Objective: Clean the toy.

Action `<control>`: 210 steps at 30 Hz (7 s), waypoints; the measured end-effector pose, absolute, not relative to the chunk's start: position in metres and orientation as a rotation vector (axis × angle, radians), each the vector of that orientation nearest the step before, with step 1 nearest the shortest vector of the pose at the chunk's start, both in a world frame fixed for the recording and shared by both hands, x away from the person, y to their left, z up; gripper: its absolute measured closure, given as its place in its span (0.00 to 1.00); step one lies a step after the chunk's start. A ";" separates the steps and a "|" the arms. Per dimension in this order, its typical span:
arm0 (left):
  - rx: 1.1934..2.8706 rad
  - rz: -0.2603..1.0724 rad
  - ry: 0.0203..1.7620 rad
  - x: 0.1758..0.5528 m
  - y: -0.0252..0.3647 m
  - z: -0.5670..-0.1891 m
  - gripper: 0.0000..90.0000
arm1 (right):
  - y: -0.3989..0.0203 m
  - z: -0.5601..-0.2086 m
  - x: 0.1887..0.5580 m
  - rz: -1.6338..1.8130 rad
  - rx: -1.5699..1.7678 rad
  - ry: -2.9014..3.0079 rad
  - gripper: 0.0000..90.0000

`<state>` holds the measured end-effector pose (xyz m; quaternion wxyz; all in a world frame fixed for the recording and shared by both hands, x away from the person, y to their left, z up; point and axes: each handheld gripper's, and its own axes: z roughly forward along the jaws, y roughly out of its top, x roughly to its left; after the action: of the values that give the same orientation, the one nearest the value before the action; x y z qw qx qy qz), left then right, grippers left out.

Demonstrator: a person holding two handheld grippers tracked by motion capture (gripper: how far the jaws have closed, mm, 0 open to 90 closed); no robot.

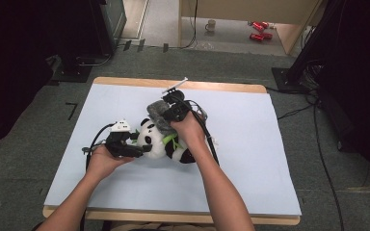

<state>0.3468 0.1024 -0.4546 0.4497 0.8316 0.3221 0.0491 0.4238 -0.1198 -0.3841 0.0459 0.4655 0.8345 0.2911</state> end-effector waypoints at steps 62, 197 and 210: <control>2.038 0.081 0.798 0.353 0.105 -0.456 0.34 | -0.117 -0.388 0.437 0.811 1.460 2.530 0.84; 1.979 0.127 0.828 0.367 0.094 -0.454 0.43 | -0.167 -0.343 0.381 1.013 1.320 2.483 0.87; 2.011 0.148 0.742 0.356 0.109 -0.452 0.38 | -0.164 -0.379 0.400 0.932 1.386 2.502 0.87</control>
<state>0.3563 0.1093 -0.4520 0.4762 0.8231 0.3035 0.0604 0.4003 -0.1638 -0.3787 0.0665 0.4597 0.8299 0.3089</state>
